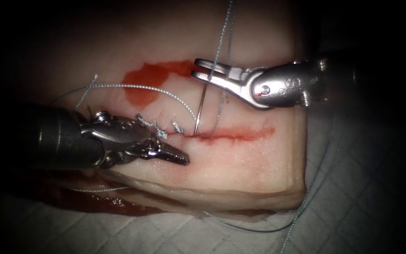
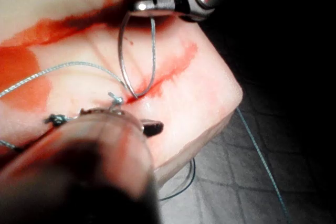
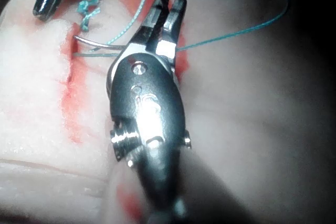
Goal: Wound Closure
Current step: Insert the needle into the bottom half of the wound from the inside
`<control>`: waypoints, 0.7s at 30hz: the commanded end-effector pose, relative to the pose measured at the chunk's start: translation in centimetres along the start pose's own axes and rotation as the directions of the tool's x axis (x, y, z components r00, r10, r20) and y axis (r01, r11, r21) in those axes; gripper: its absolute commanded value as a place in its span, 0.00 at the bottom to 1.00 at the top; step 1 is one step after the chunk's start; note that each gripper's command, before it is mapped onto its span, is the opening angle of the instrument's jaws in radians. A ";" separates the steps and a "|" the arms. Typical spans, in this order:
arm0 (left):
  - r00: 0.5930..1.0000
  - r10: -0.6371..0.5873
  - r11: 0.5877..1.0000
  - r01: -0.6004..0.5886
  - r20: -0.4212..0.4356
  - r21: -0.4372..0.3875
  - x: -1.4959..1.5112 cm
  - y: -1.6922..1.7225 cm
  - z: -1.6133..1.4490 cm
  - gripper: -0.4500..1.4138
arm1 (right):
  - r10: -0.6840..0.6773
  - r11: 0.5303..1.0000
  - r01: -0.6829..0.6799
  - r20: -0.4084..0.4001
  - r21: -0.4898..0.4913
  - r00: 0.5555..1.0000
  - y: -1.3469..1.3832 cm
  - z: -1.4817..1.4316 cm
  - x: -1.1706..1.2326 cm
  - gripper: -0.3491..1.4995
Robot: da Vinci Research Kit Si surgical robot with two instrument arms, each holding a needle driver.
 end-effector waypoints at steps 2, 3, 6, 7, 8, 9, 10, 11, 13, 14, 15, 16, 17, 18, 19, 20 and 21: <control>1.000 0.001 1.000 -0.001 -0.003 0.003 0.00 0.03 0.07 0.00 | -0.003 1.000 0.002 0.005 0.011 1.000 -0.04 0.09 0.03 0.00; 1.000 0.001 1.000 -0.001 -0.002 0.003 0.00 0.03 0.07 0.00 | -0.002 1.000 0.002 0.005 0.012 1.000 -0.05 0.09 0.03 0.00; 1.000 0.006 1.000 -0.006 -0.004 0.004 0.00 0.03 0.08 0.00 | -0.003 1.000 0.002 0.002 0.015 1.000 -0.06 0.10 0.04 0.00; 1.000 0.006 1.000 -0.006 -0.004 0.004 0.00 0.03 0.08 0.00 | 0.003 1.000 -0.003 0.002 0.015 1.000 -0.06 0.10 0.04 0.00; 1.000 0.006 1.000 -0.006 -0.004 0.004 0.00 0.03 0.08 0.00 | 0.003 1.000 -0.003 0.000 0.018 1.000 -0.06 0.10 0.04 0.00; 1.000 0.006 1.000 -0.006 -0.006 0.006 0.00 0.03 0.08 0.00 | 0.003 1.000 -0.003 0.000 0.018 1.000 -0.06 0.10 0.04 0.00; 1.000 0.006 1.000 -0.006 -0.008 0.008 0.00 0.03 0.08 0.00 | 0.004 1.000 -0.004 0.002 0.021 1.000 -0.07 0.10 0.04 0.00; 1.000 0.006 1.000 -0.006 -0.008 0.008 0.00 0.02 0.08 0.00 | 0.004 1.000 -0.005 0.002 0.022 1.000 -0.08 0.10 0.04 0.00; 1.000 0.012 1.000 -0.012 -0.009 0.009 0.01 0.02 0.09 0.00 | 0.019 0.999 -0.019 0.001 0.045 1.000 -0.09 0.10 0.03 0.00; 1.000 0.012 1.000 -0.012 -0.011 0.011 0.01 0.02 0.09 0.00 | 0.019 0.999 -0.019 0.003 0.047 1.000 -0.09 0.10 0.03 0.00; 1.000 0.013 1.000 -0.013 -0.011 0.011 0.01 0.02 0.09 0.00 | 0.030 0.998 -0.030 0.000 0.052 1.000 -0.08 0.10 0.03 0.00; 1.000 0.013 1.000 -0.013 -0.011 0.010 0.02 0.02 0.10 0.00 | 0.042 0.997 -0.041 -0.004 0.058 0.999 -0.08 0.10 0.03 0.00; 1.000 0.013 1.000 -0.013 -0.013 0.011 0.02 0.02 0.10 0.00 | 0.046 0.997 -0.046 -0.007 0.065 0.999 -0.07 0.10 0.03 0.00; 1.000 0.014 1.000 -0.013 -0.015 0.013 0.02 0.02 0.10 0.00 | 0.057 0.996 -0.056 -0.012 0.074 0.998 -0.07 0.10 0.03 0.00; 1.000 0.014 1.000 -0.013 -0.015 0.013 0.02 0.02 0.10 0.00 | 0.067 0.994 -0.066 -0.017 0.083 0.998 -0.07 0.10 0.03 0.00; 1.000 0.014 1.000 -0.013 -0.015 0.013 0.02 0.02 0.11 0.00 | 0.078 0.993 -0.076 -0.018 0.093 0.997 -0.07 0.10 0.03 0.00; 1.000 0.014 1.000 -0.013 -0.017 0.015 0.03 0.01 0.11 0.00 | 0.083 0.991 -0.080 -0.021 0.106 0.996 -0.08 0.10 0.03 0.00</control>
